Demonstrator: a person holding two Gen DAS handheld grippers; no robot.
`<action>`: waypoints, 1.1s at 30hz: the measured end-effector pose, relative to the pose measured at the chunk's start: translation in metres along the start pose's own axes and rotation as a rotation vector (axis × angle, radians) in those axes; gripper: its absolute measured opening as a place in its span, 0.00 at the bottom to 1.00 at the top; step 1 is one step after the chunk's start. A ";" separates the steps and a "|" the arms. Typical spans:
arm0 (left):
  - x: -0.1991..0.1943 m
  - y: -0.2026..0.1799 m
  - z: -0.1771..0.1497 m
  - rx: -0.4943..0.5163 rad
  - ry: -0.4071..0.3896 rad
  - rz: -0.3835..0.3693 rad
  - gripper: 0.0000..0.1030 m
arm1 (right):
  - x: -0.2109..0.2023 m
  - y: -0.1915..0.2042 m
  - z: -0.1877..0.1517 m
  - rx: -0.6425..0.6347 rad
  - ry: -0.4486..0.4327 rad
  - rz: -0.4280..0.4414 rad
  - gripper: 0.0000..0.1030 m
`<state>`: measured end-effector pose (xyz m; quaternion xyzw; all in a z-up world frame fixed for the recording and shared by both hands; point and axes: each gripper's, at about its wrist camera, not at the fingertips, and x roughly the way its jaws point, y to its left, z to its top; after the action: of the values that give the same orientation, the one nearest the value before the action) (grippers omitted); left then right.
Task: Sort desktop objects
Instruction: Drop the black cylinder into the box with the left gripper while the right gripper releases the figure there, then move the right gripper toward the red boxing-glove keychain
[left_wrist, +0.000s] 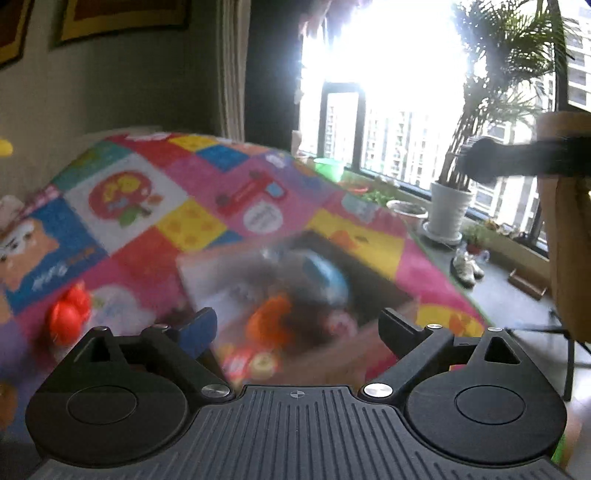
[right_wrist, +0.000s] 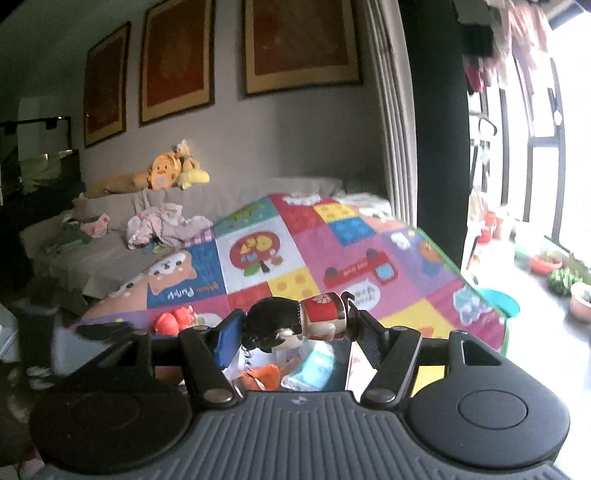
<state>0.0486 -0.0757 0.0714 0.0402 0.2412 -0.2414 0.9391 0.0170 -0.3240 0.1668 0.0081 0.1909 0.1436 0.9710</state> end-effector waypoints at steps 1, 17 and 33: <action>-0.006 0.003 -0.009 -0.008 0.006 0.011 0.97 | 0.007 0.000 -0.002 0.003 0.016 0.002 0.63; -0.062 0.062 -0.098 -0.182 0.080 0.178 0.98 | 0.177 0.048 -0.034 0.120 0.417 0.064 0.68; -0.105 0.086 -0.101 -0.256 -0.117 0.184 0.99 | 0.219 0.127 0.007 0.086 0.456 0.112 0.88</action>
<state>-0.0349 0.0645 0.0284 -0.0720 0.2100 -0.1235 0.9672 0.1785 -0.1399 0.1013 0.0271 0.4103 0.1871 0.8921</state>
